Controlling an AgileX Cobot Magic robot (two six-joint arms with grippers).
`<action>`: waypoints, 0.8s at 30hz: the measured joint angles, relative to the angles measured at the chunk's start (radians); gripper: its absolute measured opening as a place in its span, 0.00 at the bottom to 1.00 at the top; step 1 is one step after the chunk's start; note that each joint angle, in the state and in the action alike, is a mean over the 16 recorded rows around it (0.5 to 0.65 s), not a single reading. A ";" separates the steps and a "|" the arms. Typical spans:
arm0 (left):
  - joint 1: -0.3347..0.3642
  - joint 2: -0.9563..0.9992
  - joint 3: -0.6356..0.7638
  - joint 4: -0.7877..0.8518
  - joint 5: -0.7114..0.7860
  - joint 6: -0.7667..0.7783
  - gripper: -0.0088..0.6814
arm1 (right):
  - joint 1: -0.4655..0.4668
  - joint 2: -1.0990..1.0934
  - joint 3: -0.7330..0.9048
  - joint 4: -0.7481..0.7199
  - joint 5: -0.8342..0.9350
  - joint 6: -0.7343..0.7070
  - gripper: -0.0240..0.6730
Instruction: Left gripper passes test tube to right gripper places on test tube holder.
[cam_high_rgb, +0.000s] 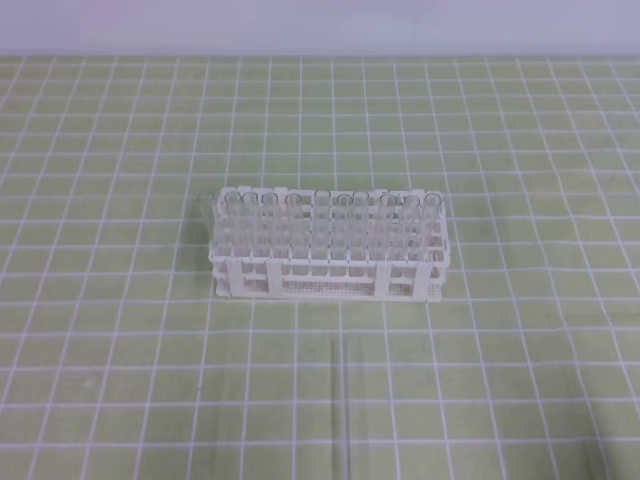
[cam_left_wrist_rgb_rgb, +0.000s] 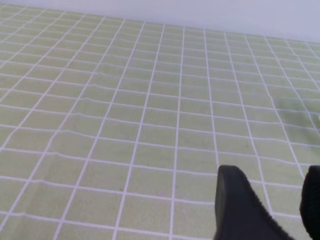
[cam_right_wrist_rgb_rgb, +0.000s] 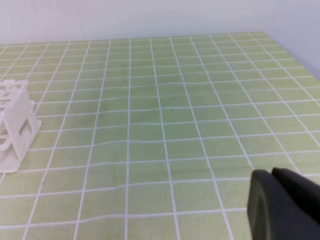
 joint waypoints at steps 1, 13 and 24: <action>0.000 0.000 0.000 0.000 0.000 0.000 0.38 | 0.000 0.000 0.000 0.000 0.000 0.000 0.01; 0.000 0.002 0.000 -0.001 -0.003 0.000 0.38 | 0.000 0.000 0.000 0.000 0.000 0.000 0.01; 0.000 0.005 0.000 -0.006 -0.004 0.000 0.38 | 0.000 0.000 0.000 0.000 0.000 0.000 0.01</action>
